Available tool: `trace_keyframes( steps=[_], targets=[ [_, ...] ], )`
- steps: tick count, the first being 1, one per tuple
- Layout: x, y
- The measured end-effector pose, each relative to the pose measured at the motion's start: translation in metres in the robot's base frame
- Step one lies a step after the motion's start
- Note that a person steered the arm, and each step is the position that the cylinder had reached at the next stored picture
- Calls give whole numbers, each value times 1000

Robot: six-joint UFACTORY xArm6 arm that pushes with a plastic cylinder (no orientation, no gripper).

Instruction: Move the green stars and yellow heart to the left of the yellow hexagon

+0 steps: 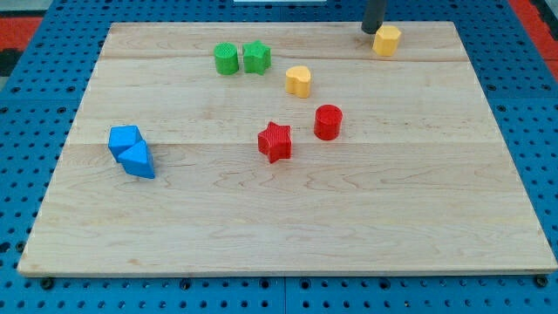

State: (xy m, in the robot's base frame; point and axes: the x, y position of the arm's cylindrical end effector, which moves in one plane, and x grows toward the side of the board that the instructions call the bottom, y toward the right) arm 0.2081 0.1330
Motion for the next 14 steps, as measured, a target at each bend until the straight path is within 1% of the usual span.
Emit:
trace_keyframes(
  steps=[2,3,4,5,6,7,9,10,11,12,13,14],
  targets=[
    [2,-157],
    [35,-210],
    [61,-226],
    [62,-256],
    [78,-278],
    [96,-243],
    [89,-200],
    [84,-184],
    [74,-194],
    [51,-165],
    [37,-113],
    [37,-56]
  ],
)
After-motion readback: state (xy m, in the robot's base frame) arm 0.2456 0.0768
